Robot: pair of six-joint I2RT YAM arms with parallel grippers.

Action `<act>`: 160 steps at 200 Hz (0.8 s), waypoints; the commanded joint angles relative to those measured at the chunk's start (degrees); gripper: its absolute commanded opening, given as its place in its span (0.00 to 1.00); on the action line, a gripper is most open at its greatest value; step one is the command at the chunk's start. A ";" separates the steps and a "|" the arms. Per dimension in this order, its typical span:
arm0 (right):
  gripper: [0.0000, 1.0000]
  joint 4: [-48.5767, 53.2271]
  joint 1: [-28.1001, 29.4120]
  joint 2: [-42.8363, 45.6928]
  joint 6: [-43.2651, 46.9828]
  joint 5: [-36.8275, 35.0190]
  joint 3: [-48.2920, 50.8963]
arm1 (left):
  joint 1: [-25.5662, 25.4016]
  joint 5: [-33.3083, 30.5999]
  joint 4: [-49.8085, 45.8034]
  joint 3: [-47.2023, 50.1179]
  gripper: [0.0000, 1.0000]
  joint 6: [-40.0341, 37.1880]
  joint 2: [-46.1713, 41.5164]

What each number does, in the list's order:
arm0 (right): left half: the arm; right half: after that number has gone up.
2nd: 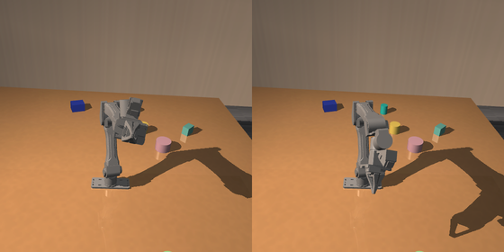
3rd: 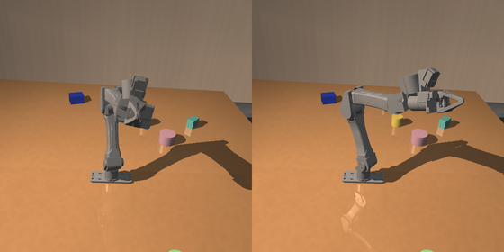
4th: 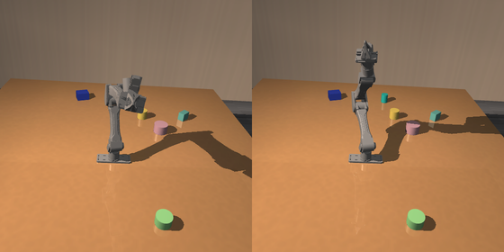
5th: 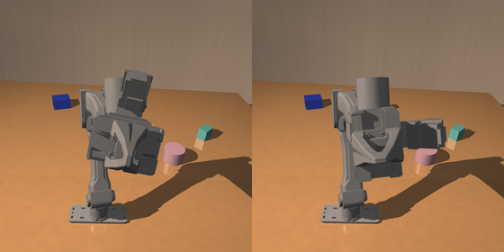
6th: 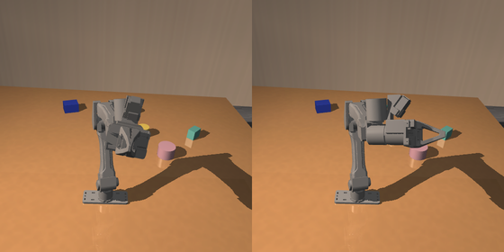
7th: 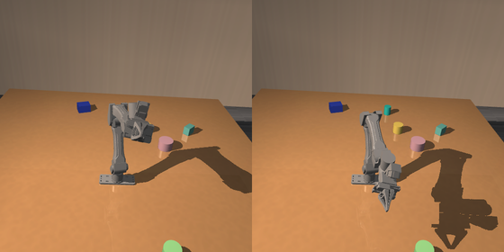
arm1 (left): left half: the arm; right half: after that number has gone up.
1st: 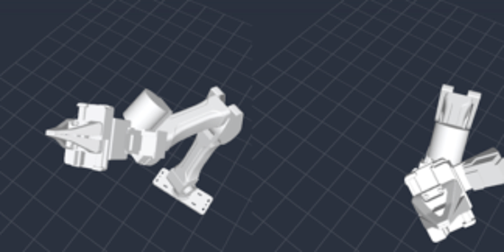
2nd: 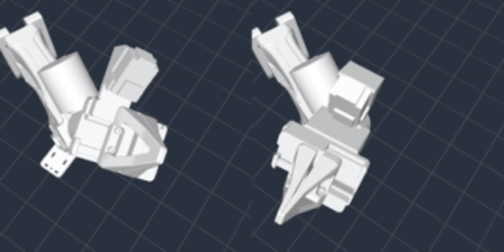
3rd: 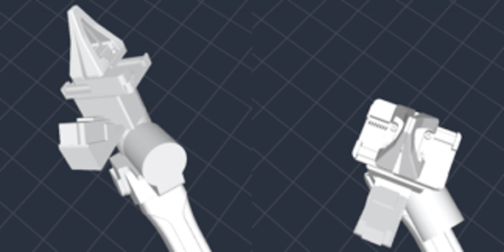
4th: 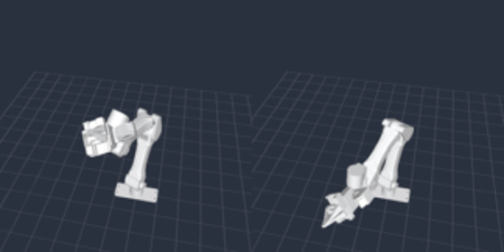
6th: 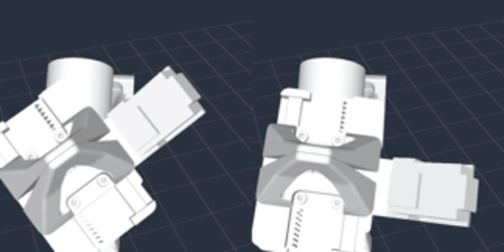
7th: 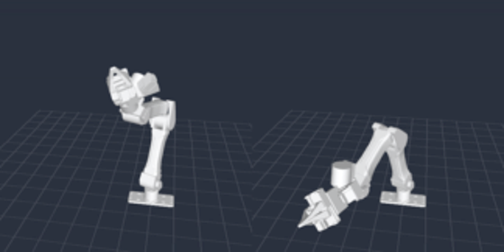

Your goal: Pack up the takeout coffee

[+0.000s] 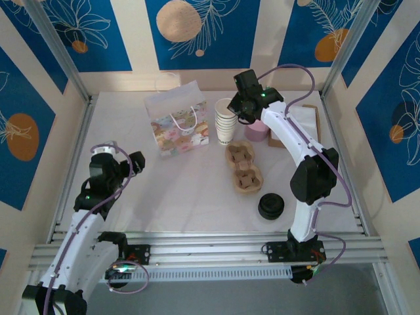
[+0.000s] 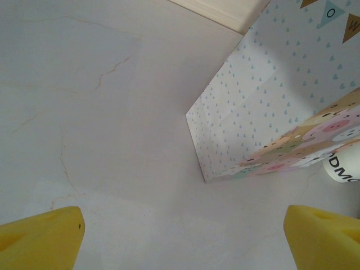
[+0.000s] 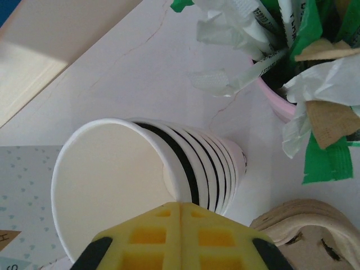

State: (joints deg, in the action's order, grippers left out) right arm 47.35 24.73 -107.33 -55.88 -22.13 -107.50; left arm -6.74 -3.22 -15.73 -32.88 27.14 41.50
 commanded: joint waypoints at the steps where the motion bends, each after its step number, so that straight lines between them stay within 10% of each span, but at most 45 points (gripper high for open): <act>1: 0.05 2.02 0.39 -0.14 1.13 -1.15 -3.11 | 0.28 -0.46 -0.58 0.22 0.91 0.99 -0.01; 160: 0.00 -3.10 2.11 27.17 5.02 4.36 6.51 | 0.33 -4.93 -7.15 -4.41 1.00 -0.58 0.43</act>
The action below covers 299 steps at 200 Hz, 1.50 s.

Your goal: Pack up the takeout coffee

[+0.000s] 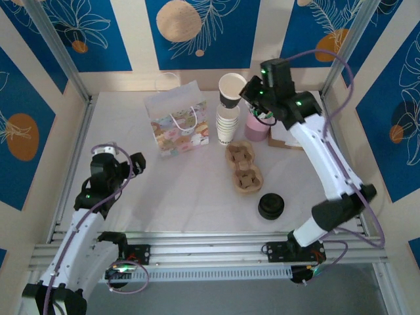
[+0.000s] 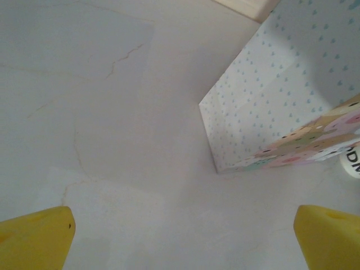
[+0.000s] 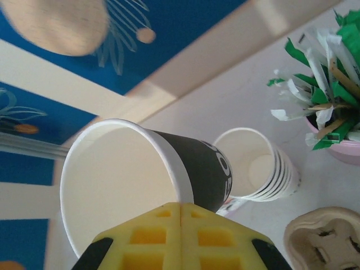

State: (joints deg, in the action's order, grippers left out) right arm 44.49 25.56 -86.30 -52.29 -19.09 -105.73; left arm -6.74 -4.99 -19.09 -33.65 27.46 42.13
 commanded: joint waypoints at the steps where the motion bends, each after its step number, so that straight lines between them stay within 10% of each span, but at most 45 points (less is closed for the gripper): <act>1: 0.00 -0.27 1.43 6.76 1.50 1.29 5.27 | 0.33 -3.22 -3.86 -3.72 1.00 -0.96 -0.25; 103: 0.00 -5.58 20.18 32.34 -3.45 -2.76 39.81 | 1.21 11.59 -6.93 -1.67 0.83 14.95 -4.86; 173: 0.00 -17.18 28.55 16.19 -4.33 -2.98 44.31 | -0.85 23.37 -7.80 3.89 0.77 17.37 -2.42; 299: 0.00 -15.76 29.46 2.76 -7.59 -4.04 45.44 | -12.29 22.02 -2.70 9.01 0.69 20.63 -2.96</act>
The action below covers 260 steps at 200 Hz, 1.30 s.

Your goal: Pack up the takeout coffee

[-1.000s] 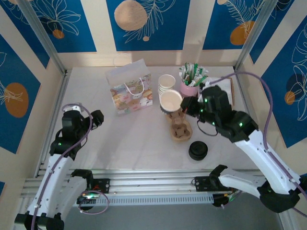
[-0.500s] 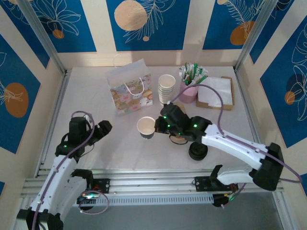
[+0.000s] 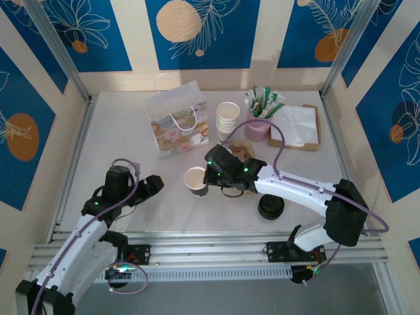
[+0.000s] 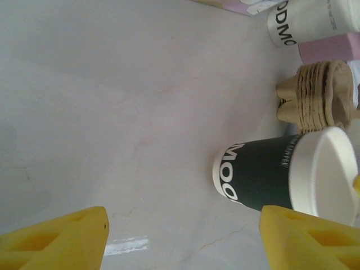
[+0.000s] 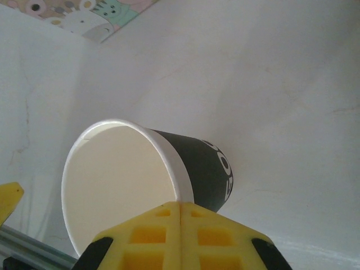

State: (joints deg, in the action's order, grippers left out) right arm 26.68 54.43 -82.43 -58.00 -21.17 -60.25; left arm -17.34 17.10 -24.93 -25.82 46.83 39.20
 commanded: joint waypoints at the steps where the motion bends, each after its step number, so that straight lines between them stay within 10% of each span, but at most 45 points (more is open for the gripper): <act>1: 0.00 2.10 0.58 -1.13 -1.91 -1.96 -0.05 | -1.71 -0.07 3.31 1.24 0.69 1.26 -0.01; 151: 0.68 35.63 -7.14 20.54 -4.71 -10.61 -0.75 | -10.86 -6.68 0.22 -2.57 0.67 -2.36 4.88; 260: 0.73 40.44 -17.01 23.08 -8.98 -4.96 10.41 | -11.22 -9.12 0.31 -4.06 0.72 -2.61 11.16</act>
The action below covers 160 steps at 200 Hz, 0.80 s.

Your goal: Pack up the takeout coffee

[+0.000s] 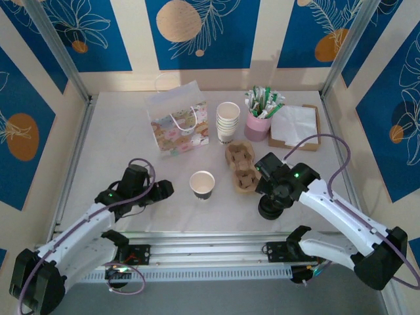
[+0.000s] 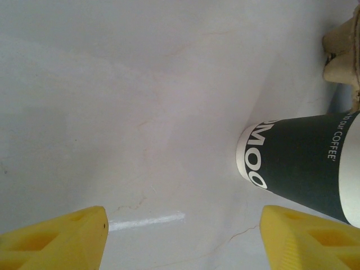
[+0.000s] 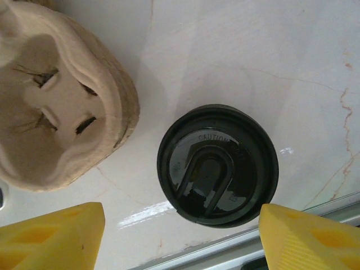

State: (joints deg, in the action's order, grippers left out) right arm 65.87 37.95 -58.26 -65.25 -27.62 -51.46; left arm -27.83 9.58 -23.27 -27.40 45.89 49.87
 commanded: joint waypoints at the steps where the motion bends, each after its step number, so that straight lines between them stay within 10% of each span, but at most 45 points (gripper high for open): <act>1: 0.73 1.14 -0.52 -1.12 -1.72 1.54 1.67 | -0.73 -1.64 -1.43 -2.53 0.72 -1.67 0.54; 160: 0.77 -5.31 -3.30 -5.99 -1.98 3.82 8.67 | -0.82 -3.43 -3.75 -1.87 0.72 -0.98 -0.91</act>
State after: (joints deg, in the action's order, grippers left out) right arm 60.42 35.11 -64.10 -65.67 -24.36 -43.64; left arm -28.01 7.09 -25.02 -28.36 45.06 49.56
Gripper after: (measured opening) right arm 0.765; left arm 0.718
